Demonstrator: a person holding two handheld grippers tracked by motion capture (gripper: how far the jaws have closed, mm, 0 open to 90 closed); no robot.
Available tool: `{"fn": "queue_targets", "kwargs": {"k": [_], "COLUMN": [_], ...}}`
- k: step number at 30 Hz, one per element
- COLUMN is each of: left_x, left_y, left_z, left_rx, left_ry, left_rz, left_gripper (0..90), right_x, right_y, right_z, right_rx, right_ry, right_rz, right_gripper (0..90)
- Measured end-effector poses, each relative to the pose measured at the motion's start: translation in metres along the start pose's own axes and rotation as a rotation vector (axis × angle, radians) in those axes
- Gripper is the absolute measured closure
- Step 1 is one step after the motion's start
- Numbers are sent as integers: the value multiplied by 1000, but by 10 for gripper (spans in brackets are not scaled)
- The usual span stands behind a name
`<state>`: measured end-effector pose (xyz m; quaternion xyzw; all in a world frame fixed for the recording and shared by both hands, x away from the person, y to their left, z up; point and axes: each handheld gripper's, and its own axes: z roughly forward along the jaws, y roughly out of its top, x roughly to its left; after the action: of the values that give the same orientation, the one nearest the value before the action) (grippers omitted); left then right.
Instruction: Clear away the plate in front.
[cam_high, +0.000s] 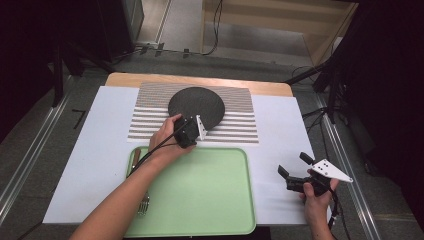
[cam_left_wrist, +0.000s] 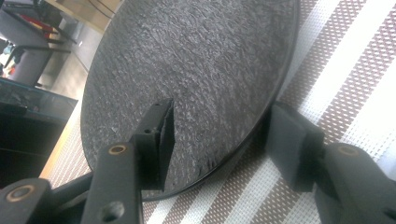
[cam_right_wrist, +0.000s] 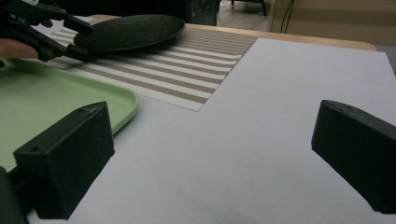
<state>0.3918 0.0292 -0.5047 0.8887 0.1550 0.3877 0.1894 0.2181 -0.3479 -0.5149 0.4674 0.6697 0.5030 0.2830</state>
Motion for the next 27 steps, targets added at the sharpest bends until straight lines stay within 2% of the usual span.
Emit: {"fn": "queue_targets", "kwargs": {"k": [10,16,18,22,27], "left_x": [-5,-10,-12,-11,-11], "left_y": [4,4,4,4,3], "left_z": [4,5,6,6,7], "left_rx": [-2,-10,-12,-10,-17], "left_ry": [31,75,80,69,34], "left_rz": [45,121,133,152,135], "left_gripper": [479,489,507,538,620], "right_x": [0,0,0,0,1], "right_y": [0,0,0,0,0], "right_z": [0,1,1,1,1], "right_rx": [0,0,3,4,5], "right_ry": [-1,-3,-4,-3,-4], "right_rz": [-1,-4,-2,-3,-4], "right_gripper": [0,0,0,0,0]}}
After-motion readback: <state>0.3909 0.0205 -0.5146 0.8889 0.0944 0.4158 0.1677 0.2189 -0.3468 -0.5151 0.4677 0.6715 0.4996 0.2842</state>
